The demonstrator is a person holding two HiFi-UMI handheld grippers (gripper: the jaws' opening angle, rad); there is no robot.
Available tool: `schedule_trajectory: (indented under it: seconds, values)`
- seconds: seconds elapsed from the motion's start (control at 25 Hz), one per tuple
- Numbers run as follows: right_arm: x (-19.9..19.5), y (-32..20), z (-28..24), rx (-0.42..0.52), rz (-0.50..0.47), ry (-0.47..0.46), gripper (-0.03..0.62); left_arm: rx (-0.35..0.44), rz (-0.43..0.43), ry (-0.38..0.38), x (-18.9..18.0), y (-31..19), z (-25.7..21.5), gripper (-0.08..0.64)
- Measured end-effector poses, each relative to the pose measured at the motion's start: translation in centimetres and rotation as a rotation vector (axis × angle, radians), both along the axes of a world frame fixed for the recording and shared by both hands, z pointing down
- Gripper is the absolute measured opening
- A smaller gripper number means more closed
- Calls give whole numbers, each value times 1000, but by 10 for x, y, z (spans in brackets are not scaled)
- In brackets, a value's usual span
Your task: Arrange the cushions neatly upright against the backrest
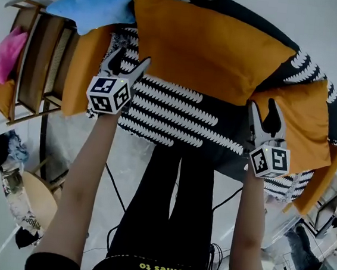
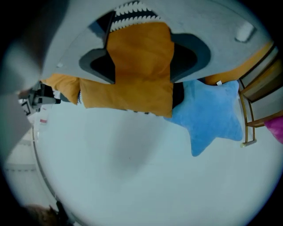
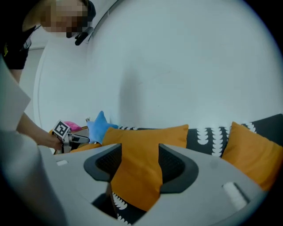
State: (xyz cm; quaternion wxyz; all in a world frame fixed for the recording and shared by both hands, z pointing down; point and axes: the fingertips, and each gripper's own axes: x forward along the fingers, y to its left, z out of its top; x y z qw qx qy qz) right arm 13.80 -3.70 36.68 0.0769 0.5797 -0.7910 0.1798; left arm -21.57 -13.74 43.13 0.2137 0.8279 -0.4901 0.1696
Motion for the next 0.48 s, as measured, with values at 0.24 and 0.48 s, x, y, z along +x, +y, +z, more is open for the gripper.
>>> schedule_trajectory:
  seconds: [0.24,0.48]
  values:
    - [-10,29,-83,70,23,-43,288,98,18,40,11,46,-91,401]
    - [-25,62,-153,91,17,-71,313,177,16,46,11,82,-181,402]
